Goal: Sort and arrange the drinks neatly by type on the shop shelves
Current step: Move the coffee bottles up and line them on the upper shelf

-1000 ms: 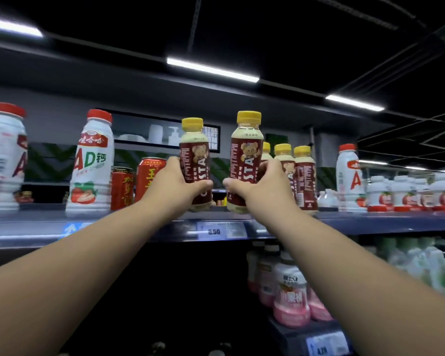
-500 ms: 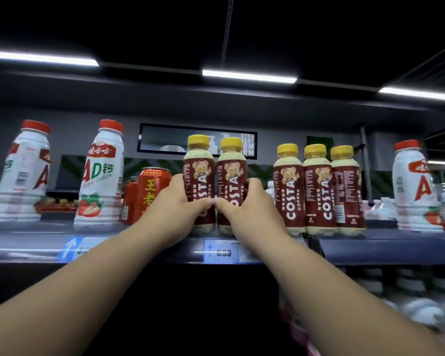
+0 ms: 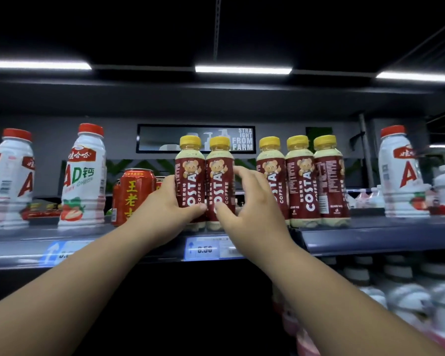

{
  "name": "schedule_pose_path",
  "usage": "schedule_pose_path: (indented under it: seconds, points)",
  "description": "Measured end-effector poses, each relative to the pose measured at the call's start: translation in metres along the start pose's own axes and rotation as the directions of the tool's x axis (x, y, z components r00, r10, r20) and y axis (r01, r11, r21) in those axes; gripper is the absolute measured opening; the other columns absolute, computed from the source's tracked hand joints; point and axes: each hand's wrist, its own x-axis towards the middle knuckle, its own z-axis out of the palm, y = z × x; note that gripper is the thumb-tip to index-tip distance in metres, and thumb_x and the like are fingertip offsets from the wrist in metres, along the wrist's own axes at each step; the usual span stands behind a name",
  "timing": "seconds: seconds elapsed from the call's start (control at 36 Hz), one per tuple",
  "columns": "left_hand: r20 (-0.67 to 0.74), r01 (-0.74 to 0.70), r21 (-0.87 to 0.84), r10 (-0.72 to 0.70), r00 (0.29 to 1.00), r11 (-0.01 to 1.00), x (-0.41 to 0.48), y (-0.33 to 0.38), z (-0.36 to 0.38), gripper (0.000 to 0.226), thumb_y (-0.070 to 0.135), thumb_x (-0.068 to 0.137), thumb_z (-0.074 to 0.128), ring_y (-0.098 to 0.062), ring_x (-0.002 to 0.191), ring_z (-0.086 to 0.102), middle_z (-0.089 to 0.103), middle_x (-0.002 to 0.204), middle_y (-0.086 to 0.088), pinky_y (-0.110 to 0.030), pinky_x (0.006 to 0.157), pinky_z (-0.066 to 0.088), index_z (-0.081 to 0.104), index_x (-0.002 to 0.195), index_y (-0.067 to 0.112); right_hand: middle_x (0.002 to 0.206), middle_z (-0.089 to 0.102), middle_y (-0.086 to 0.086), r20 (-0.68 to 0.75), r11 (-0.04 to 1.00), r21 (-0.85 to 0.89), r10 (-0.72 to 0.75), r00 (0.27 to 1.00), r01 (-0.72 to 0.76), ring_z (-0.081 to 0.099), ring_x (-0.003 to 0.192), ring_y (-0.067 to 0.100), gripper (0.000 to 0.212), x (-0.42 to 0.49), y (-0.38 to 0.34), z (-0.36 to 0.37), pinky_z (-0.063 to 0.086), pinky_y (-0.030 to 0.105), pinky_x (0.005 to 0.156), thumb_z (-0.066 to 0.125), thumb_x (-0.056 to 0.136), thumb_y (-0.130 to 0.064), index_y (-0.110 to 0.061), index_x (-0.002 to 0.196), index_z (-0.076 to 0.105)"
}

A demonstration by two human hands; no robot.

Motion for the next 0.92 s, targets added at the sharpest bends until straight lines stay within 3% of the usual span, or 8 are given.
schedule_pose_path:
  seconds: [0.14, 0.25, 0.36, 0.47, 0.58, 0.78, 0.86, 0.92]
  points:
    - [0.019, 0.038, -0.001, -0.038, 0.999, 0.999, 0.004, 0.005, 0.004, 0.066, 0.043, 0.08, 0.078, -0.001, 0.088, 0.054, 0.052, 0.095, 0.021, -0.029, 0.076, 0.045, 0.037, 0.131, 0.031, 0.137, 0.052, 0.003, -0.16, 0.961, -0.236, -0.181, 0.97, 0.141, 0.044, 0.126, 0.018, 0.061, -0.006, 0.034, -0.047, 0.035, 0.034, 0.108, 0.06, 0.084, -0.033, -0.016, 0.141, 0.051]
    - [0.019, 0.037, -0.014, -0.037, 0.999, 0.999, 0.006, 0.009, 0.01, 0.061, 0.039, 0.08, 0.079, 0.003, 0.086, 0.053, 0.053, 0.096, 0.02, -0.021, 0.067, 0.041, 0.037, 0.124, 0.031, 0.14, 0.05, 0.004, -0.213, 0.954, -0.3, -0.079, 0.974, 0.012, 0.038, 0.128, 0.021, 0.062, -0.001, 0.069, -0.086, 0.032, 0.038, 0.109, 0.063, 0.085, -0.032, -0.019, 0.144, 0.048]
    - [0.01, 0.044, 0.002, -0.044, 0.999, 0.999, 0.006, 0.015, 0.018, 0.067, 0.044, 0.078, 0.079, -0.002, 0.092, 0.056, 0.055, 0.102, 0.018, -0.03, 0.076, 0.047, 0.038, 0.129, 0.029, 0.152, 0.036, 0.005, -0.194, 0.914, -0.373, 0.092, 0.977, -0.161, 0.035, 0.137, 0.027, 0.074, -0.002, 0.1, -0.103, 0.034, 0.047, 0.113, 0.066, 0.089, -0.037, -0.025, 0.154, 0.032]
    - [-0.005, 0.073, 0.027, -0.073, 0.997, 0.997, 0.006, 0.024, 0.029, 0.074, 0.049, 0.076, 0.079, -0.013, 0.099, 0.059, 0.059, 0.111, 0.009, -0.039, 0.086, 0.05, 0.036, 0.132, 0.026, 0.154, 0.03, 0.001, -0.156, 0.938, -0.234, 0.224, 0.962, -0.256, 0.045, 0.127, 0.022, 0.082, -0.007, 0.111, -0.103, 0.044, 0.044, 0.103, 0.061, 0.092, -0.044, -0.033, 0.158, 0.014]
    - [-0.034, 0.1, 0.08, -0.098, 0.995, 0.992, 0.005, 0.033, 0.04, 0.076, 0.052, 0.076, 0.077, -0.019, 0.102, 0.059, 0.058, 0.114, 0.005, -0.043, 0.089, 0.052, 0.035, 0.133, 0.024, 0.151, 0.033, 0.002, -0.132, 0.944, -0.214, 0.228, 0.965, -0.252, 0.048, 0.118, 0.019, 0.081, -0.007, 0.113, -0.101, 0.046, 0.04, 0.093, 0.056, 0.096, -0.041, -0.034, 0.16, 0.007]
    - [-0.116, 0.146, 0.215, -0.123, 0.986, 0.966, -0.001, 0.039, 0.052, 0.071, 0.059, 0.082, 0.066, -0.019, 0.092, 0.055, 0.055, 0.111, 0.004, -0.037, 0.073, 0.044, 0.03, 0.131, 0.022, 0.154, 0.031, -0.003, -0.132, 0.945, -0.219, 0.218, 0.967, -0.243, 0.042, 0.13, 0.021, 0.076, -0.009, 0.12, -0.103, 0.044, 0.042, 0.096, 0.05, 0.098, -0.028, -0.037, 0.16, 0.008]
    - [-0.143, 0.127, 0.285, -0.089, 0.986, 0.95, -0.005, 0.037, 0.056, 0.084, 0.065, 0.082, 0.061, -0.023, 0.097, 0.059, 0.058, 0.124, -0.001, -0.039, 0.075, 0.049, 0.019, 0.141, 0.022, 0.157, 0.028, -0.004, -0.122, 0.943, -0.231, 0.214, 0.969, -0.238, 0.042, 0.133, 0.022, 0.077, -0.01, 0.122, -0.102, 0.047, 0.041, 0.094, 0.05, 0.098, -0.029, -0.038, 0.16, 0.007]
    - [-0.157, 0.117, 0.342, -0.066, 0.985, 0.933, -0.008, 0.038, 0.058, 0.106, 0.072, 0.081, 0.058, -0.026, 0.111, 0.061, 0.052, 0.14, -0.004, -0.041, 0.08, 0.051, -0.003, 0.153, 0.024, 0.157, 0.027, -0.003, -0.126, 0.94, -0.245, 0.211, 0.969, -0.237, 0.043, 0.132, 0.023, 0.076, -0.011, 0.122, -0.102, 0.048, 0.04, 0.093, 0.05, 0.098, -0.031, -0.038, 0.16, 0.006]
